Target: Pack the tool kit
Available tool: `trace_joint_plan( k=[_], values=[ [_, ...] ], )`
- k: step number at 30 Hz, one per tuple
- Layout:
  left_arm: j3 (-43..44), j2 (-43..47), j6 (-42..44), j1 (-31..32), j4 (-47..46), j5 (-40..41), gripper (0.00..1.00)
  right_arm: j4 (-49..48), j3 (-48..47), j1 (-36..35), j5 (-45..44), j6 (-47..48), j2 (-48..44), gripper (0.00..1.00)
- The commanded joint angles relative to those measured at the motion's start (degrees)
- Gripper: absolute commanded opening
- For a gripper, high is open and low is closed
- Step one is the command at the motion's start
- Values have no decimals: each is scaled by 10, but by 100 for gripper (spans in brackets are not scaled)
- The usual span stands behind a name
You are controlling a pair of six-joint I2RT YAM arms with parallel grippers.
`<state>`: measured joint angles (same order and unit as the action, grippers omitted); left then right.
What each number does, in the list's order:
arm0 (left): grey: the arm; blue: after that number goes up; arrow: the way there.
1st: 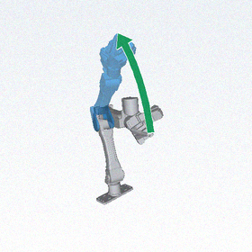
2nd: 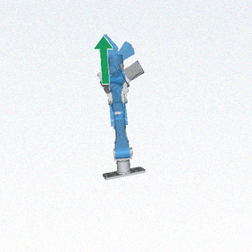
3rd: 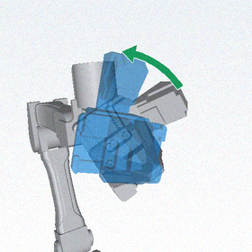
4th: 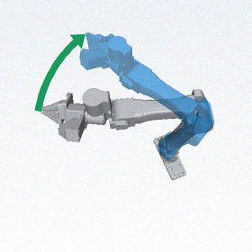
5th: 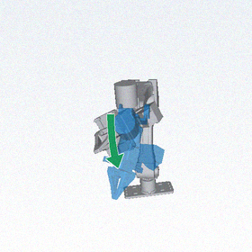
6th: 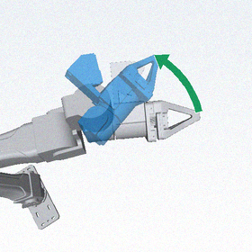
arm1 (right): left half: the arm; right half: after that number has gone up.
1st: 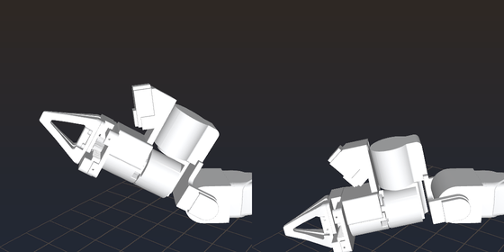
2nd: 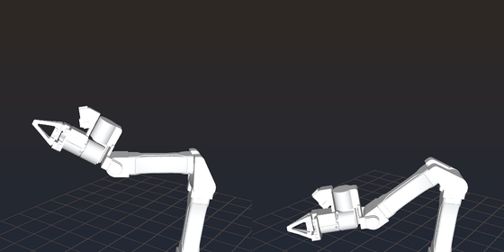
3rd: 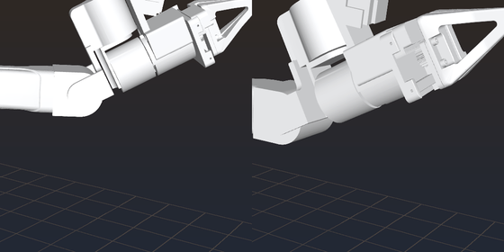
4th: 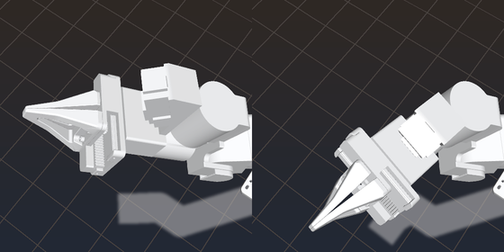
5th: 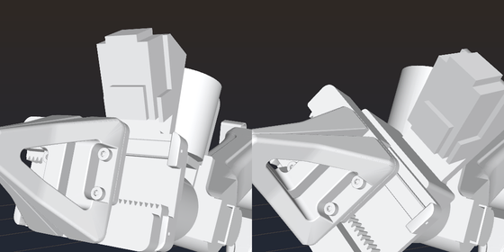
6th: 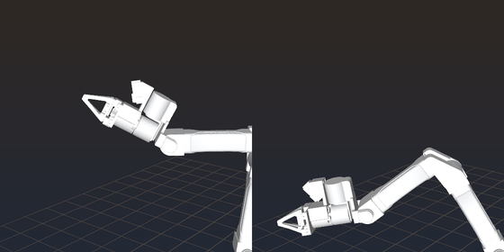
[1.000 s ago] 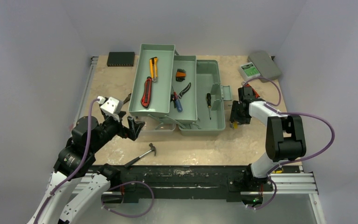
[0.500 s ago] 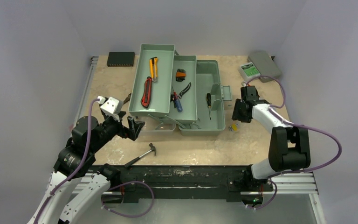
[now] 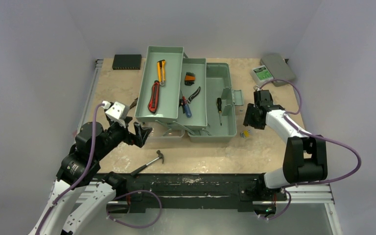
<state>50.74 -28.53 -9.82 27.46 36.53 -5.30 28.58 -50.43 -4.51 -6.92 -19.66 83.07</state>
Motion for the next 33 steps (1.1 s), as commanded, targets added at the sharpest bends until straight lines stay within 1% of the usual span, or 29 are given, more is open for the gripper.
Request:
trace_joint_plan(
  k=[1,2,3,4,6,8,10,12,17,20,21,24,28,32,33],
  values=[
    [5,2,6,2,-12,2,95,4,-9,-3,-7,-8,-16,71],
    [4,2,6,2,-12,2,95,5,-9,-4,-4,-5,-11,90],
    [5,2,6,2,-12,2,95,8,-10,-4,-4,1,-3,98],
    [6,2,6,1,-11,1,95,5,-9,-4,3,13,3,99],
    [5,1,6,2,-11,1,95,-3,-5,-4,27,17,13,99],
    [5,2,6,2,-12,2,95,1,-5,-4,24,7,24,99],
    [4,2,6,1,-11,2,95,16,-10,-4,0,-21,35,99],
    [5,1,6,2,-13,1,95,38,-14,-5,-35,-69,33,99],
    [4,-6,6,2,-13,0,95,28,26,-5,-117,-192,-67,99],
    [6,-14,6,2,-14,-3,95,31,42,-5,-128,-271,-123,99],
    [6,-17,6,2,-14,-4,95,46,40,-5,-143,-304,-131,99],
    [8,-19,6,2,-13,-5,95,97,24,-5,-164,-361,-141,99],
    [8,-13,7,1,-13,-3,95,171,6,-2,-169,-435,-142,99],
    [6,-4,7,0,-12,-2,95,181,9,16,-154,-460,-145,99],
    [6,-2,6,-1,-12,-3,95,180,12,20,-148,-469,-145,97]
  ],
)
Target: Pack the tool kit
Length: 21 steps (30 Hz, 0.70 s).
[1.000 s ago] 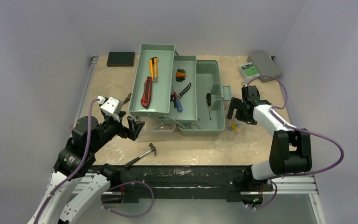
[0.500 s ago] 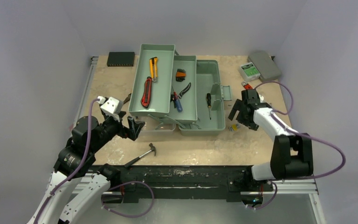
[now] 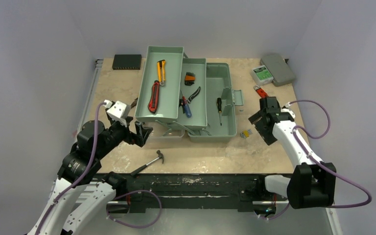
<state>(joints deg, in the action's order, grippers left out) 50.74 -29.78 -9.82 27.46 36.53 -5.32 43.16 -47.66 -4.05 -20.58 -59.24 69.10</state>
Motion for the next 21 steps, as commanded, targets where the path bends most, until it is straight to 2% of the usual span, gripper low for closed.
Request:
trace_joint_plan(
  k=[1,5,8,12,21],
  values=[
    [7,11,6,-1,-12,-5,95,34,-13,19,-2,-82,-5,96],
    [7,15,5,-2,-12,-13,95,13,8,20,48,-132,1,79],
    [8,23,4,-1,-13,-16,95,-15,11,16,53,-136,25,85],
    [6,29,2,0,-13,-16,96,25,-42,6,46,-148,95,91],
    [3,36,3,1,-15,-7,96,25,-87,-20,48,-165,186,88]
  ],
)
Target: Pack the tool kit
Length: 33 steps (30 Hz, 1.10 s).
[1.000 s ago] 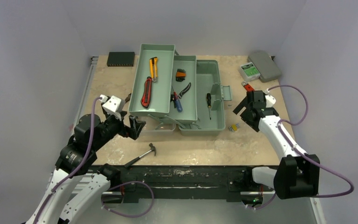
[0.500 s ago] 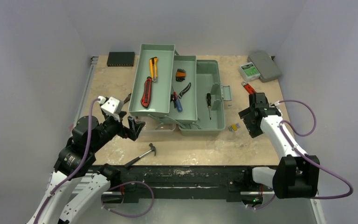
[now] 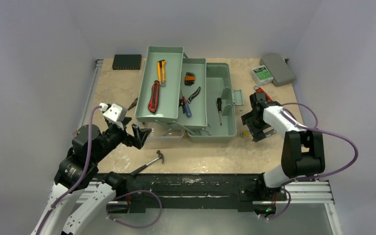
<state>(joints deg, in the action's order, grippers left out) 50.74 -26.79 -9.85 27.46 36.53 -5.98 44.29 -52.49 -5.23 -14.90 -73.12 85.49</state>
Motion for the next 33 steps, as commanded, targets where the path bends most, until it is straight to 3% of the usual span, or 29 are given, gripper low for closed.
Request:
trace_joint_plan(
  k=[1,12,22,26,33],
  values=[
    [3,6,4,1,-15,2,96,16,-45,-9,-9,-25,30,88],
    [4,11,6,1,-12,11,97,-28,-31,-16,-22,-29,92,73],
    [4,13,6,1,-11,11,97,-88,45,-21,-29,-65,75,39],
    [4,13,6,1,-11,11,97,-83,41,-21,-29,-57,78,37],
    [4,12,6,1,-10,12,97,-75,43,-21,-27,-63,50,17]
  ],
)
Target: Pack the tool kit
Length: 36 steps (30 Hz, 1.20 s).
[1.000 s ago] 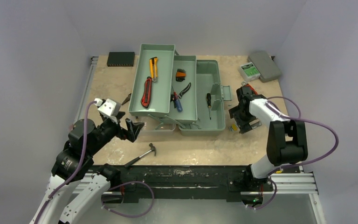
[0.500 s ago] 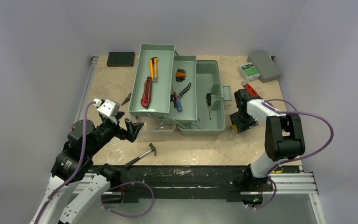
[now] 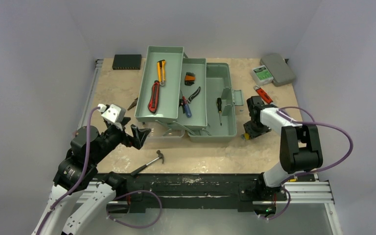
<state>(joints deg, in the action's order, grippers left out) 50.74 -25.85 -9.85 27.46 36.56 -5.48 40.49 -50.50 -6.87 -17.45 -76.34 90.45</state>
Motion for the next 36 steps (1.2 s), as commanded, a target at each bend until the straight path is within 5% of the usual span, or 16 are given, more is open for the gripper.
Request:
trace_joint_plan(
  k=[1,9,16,18,21,23,36],
  values=[
    [4,2,6,1,-10,7,97,-39,29,-5,0,-34,-10,13],
    [4,-1,6,1,-9,7,97,-95,93,-5,6,-33,-132,12],
    [4,-4,6,1,-10,7,97,-27,70,-5,-38,-8,-252,12],
    [4,-5,6,1,-9,6,97,-36,69,-4,-38,15,-271,28],
    [4,-7,6,0,-11,5,97,9,40,-3,-20,23,-242,84],
    [4,-9,6,0,-11,4,97,56,14,-3,-30,15,-213,96],
    [5,-7,6,-1,-7,5,97,2,32,-13,4,-60,-98,85]
  ],
)
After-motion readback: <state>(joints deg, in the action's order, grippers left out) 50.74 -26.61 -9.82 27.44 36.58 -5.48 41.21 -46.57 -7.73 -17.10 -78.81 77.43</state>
